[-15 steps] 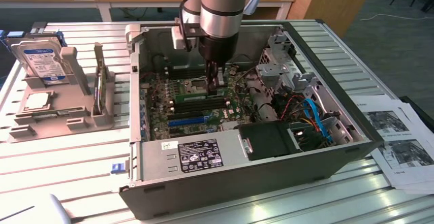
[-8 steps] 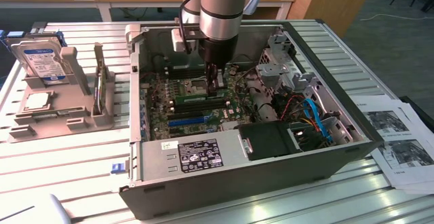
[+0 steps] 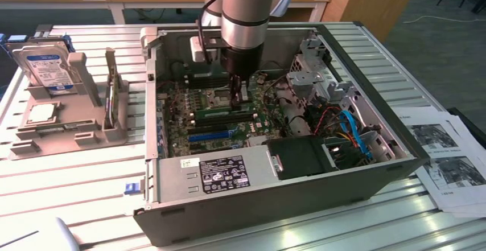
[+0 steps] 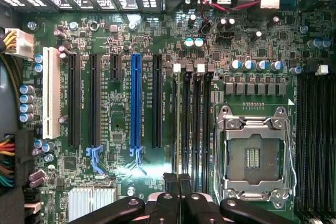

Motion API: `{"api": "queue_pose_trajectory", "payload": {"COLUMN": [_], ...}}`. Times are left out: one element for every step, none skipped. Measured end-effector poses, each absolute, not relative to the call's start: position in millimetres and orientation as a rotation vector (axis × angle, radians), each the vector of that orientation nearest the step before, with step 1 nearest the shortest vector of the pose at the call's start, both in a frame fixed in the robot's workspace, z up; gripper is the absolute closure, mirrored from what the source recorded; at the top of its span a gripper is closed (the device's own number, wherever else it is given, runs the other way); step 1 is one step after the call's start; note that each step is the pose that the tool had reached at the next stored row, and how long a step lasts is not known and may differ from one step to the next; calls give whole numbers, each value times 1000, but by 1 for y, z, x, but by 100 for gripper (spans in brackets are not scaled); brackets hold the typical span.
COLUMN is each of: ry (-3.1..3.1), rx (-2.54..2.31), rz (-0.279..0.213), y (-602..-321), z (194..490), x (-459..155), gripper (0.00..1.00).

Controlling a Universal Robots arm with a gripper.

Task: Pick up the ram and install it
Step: 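Insert the ram into the slot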

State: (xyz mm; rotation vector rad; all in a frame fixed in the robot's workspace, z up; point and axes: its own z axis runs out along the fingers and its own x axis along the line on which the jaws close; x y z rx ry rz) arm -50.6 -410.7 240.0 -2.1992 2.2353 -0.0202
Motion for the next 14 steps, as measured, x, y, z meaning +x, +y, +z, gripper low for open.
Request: {"api": "queue_pose_trajectory", "payload": {"ry": [2236,2236,2236,2236,2237,2238,2240,2240,2241,2241,2242,2242,2242,2242], "rx": [-2198,-2198,-2198,-2198,-2198,-2196,-2195,-2194,-2193,-2193,-2193,-2193,-2193,-2193], "rz": [-20,-20,-20,-20,-20,-20,-20,-20,-20,-20,-20,-20,-20,-20], "y": [-411,-411,-411,-411,-411,-411,-411,-411,-411,-411,-411,-411,-411,-411], "z": [240,240,240,240,240,240,240,240,240,240,240,240,240,240], "x": [-51,-51,-51,-51,-51,-51,-51,-51,-51,-51,-51,-51,-51,-51], "gripper": [89,89,89,89,89,89,89,89,89,89,89,89,89,89]}}
